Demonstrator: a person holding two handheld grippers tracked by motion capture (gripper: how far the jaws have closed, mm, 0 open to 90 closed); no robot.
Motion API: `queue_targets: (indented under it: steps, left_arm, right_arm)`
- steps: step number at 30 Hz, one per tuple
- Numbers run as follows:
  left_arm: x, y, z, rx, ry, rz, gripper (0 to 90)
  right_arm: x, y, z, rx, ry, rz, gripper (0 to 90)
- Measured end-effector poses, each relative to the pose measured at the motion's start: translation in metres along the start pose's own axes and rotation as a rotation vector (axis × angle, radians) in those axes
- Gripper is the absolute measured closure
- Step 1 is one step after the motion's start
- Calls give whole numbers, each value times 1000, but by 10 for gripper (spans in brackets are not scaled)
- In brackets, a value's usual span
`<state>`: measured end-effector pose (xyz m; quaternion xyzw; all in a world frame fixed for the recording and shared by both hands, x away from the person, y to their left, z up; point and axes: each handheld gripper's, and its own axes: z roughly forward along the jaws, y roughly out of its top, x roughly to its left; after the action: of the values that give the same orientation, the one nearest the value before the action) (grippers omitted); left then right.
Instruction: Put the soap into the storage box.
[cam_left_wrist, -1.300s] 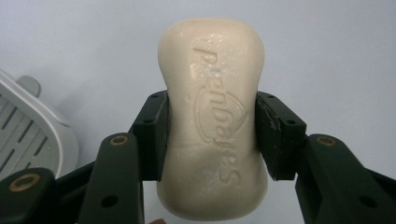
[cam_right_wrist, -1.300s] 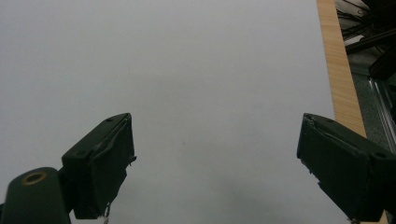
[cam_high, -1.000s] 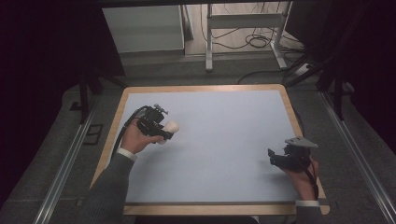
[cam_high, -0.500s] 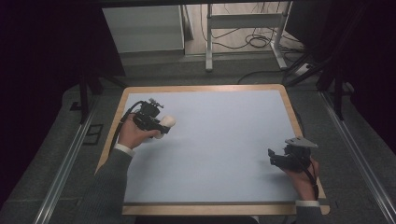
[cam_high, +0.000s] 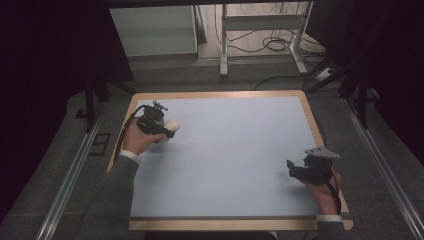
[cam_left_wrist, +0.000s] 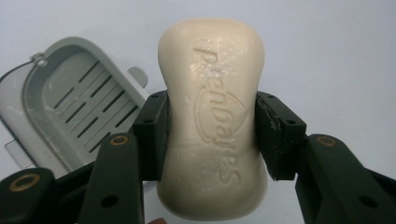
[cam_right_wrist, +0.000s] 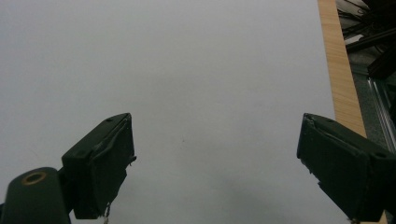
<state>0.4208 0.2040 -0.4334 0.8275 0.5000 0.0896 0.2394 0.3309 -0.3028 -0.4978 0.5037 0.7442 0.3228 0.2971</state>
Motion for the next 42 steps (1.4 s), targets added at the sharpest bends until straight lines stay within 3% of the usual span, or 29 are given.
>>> queue_targets:
  steps: [26, 34, 42]
  left_arm:
    - [43, -4, 12, 13, 52, -148, 494]
    - [51, -6, 16, 16, 58, -176, 494]
    - [59, -8, 25, 17, 97, -224, 493]
  right_arm:
    - [1, -1, 1, 12, -13, -8, 111]
    - [0, -1, 1, 11, -14, -8, 111]
    - [0, -2, 0, 12, -17, -9, 111]
